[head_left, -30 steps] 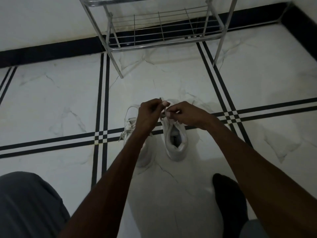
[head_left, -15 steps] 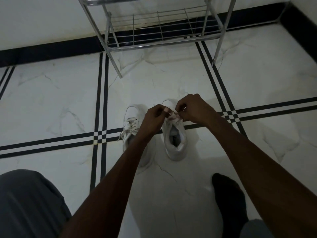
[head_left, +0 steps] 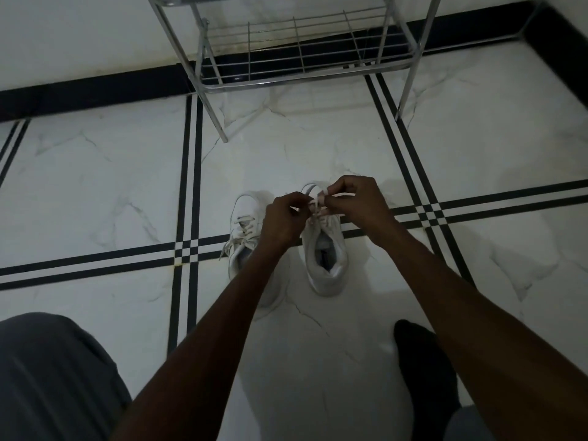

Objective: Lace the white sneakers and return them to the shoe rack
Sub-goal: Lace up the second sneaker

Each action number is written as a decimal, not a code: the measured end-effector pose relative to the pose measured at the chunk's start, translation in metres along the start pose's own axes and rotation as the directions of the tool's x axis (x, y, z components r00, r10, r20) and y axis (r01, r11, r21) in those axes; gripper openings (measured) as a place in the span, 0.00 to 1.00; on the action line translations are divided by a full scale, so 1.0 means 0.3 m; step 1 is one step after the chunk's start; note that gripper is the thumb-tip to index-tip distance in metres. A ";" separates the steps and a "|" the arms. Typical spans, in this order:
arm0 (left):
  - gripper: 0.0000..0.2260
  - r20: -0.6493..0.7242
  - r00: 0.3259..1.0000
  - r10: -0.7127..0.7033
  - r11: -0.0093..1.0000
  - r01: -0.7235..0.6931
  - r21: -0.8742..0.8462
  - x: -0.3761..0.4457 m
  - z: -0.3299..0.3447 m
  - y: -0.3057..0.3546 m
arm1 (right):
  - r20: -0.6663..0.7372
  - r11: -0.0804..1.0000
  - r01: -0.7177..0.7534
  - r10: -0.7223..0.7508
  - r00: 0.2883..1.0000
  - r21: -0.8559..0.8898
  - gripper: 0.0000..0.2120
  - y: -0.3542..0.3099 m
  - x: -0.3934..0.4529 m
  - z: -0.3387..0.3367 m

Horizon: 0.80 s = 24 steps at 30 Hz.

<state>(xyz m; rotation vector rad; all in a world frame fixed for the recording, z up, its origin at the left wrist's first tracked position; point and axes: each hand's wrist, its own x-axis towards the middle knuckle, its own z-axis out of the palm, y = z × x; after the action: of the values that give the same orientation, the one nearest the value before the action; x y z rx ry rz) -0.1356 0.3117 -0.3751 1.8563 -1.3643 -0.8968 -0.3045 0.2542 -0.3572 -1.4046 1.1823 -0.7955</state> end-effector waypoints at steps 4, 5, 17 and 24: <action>0.10 0.038 0.998 0.043 0.997 -0.045 0.060 -0.009 -0.040 0.010 | 0.005 0.998 -0.044 0.044 0.999 0.047 0.11 -0.003 -0.008 -0.020; 0.11 0.060 0.998 0.002 1.000 -0.001 -0.019 -0.016 -0.056 0.024 | 0.008 0.997 -0.056 0.056 0.998 0.058 0.11 -0.003 -0.008 -0.023; 0.21 -0.330 0.942 -0.062 0.998 0.058 -0.024 -0.006 -0.139 -0.086 | 0.022 0.985 -0.133 0.132 0.991 0.111 0.08 -0.009 -0.013 -0.002; 0.15 -0.403 0.914 0.044 0.984 0.029 0.174 -0.043 -0.054 -0.033 | 0.055 0.980 -0.147 0.141 0.988 0.132 0.11 -0.005 -0.026 0.026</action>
<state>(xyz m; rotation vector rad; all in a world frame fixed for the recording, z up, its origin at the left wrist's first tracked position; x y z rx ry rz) -0.1200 0.3281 -0.3723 2.0274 -1.2151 -0.3583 -0.2990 0.2638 -0.3563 -1.2054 1.1594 -0.7243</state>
